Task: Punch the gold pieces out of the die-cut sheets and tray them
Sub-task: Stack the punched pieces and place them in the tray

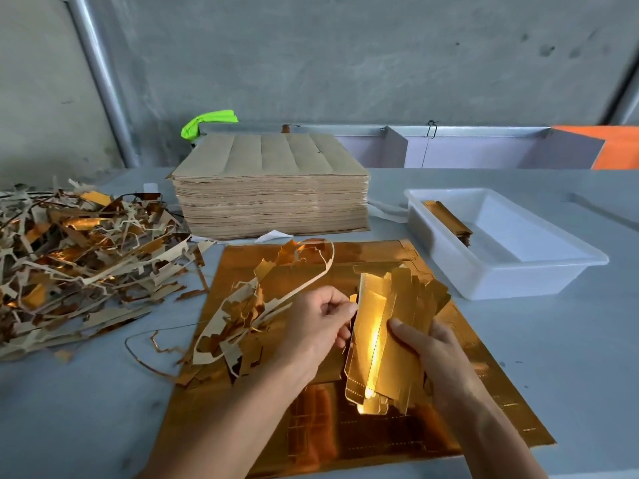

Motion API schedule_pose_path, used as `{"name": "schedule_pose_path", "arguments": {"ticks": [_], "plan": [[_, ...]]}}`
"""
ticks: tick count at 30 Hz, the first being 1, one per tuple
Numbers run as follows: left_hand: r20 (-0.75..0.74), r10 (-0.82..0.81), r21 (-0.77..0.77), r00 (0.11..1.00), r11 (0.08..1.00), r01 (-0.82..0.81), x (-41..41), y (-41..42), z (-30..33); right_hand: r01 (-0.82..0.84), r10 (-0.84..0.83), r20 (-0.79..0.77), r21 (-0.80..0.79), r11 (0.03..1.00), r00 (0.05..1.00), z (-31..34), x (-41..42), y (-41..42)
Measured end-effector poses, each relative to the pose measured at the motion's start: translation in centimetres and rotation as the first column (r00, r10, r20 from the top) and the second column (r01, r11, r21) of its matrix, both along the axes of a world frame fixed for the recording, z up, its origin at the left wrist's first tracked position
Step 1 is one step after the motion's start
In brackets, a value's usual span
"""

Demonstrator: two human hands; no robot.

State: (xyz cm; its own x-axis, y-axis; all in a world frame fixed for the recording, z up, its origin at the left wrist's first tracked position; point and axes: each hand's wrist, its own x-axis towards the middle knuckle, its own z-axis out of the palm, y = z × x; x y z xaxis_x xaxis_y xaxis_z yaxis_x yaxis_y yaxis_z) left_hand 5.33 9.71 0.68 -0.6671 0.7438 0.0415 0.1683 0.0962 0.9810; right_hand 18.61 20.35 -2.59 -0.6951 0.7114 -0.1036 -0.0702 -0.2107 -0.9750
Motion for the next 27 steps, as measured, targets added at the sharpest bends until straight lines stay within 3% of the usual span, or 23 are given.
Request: {"name": "schedule_pose_path", "arguments": {"ticks": [3,5,8,11,14,16,19,23,27], "plan": [[-0.111,0.015,0.025,0.994,1.0,-0.012,-0.9,-0.3,0.1,-0.037,0.037,-0.002,-0.006,0.999,0.999,0.3,0.5,0.1],[-0.169,-0.086,-0.085,0.982,0.994,0.073,-2.0,-0.4,0.1,-0.049,0.049,-0.001,-0.017,0.999,0.999,0.6,1.0,0.4],[-0.039,-0.367,-0.189,0.93,0.916,0.353,-2.9,-0.2,-0.1,-0.119,0.118,-0.009,-0.033,0.992,0.993,1.3,1.3,0.6],[0.004,-0.416,-0.113,0.91,0.904,0.413,-3.2,-0.1,-0.2,-0.164,0.164,-0.013,-0.02,0.986,0.986,1.7,1.5,0.7],[-0.046,-0.338,-0.149,0.94,0.933,0.328,-4.2,-0.6,-0.2,-0.168,0.168,-0.006,-0.042,0.985,0.986,1.7,1.8,1.0],[0.071,-0.283,-0.051,0.956,0.957,0.287,-5.2,-1.0,0.2,-0.157,0.158,0.013,-0.05,0.986,0.987,1.5,2.2,1.2],[0.227,-0.045,0.078,0.973,0.997,0.028,-6.9,-1.3,0.9,-0.167,0.169,0.054,-0.037,0.985,0.984,1.1,2.7,1.5],[0.228,0.14,0.127,0.964,0.977,-0.172,-8.2,-1.7,1.3,-0.203,0.204,0.051,-0.039,0.978,0.978,0.5,3.1,1.8],[0.199,0.347,0.108,0.917,0.922,-0.372,-10.4,-2.6,1.7,-0.092,0.092,0.01,-0.012,0.996,0.996,0.2,3.3,2.2]]}}
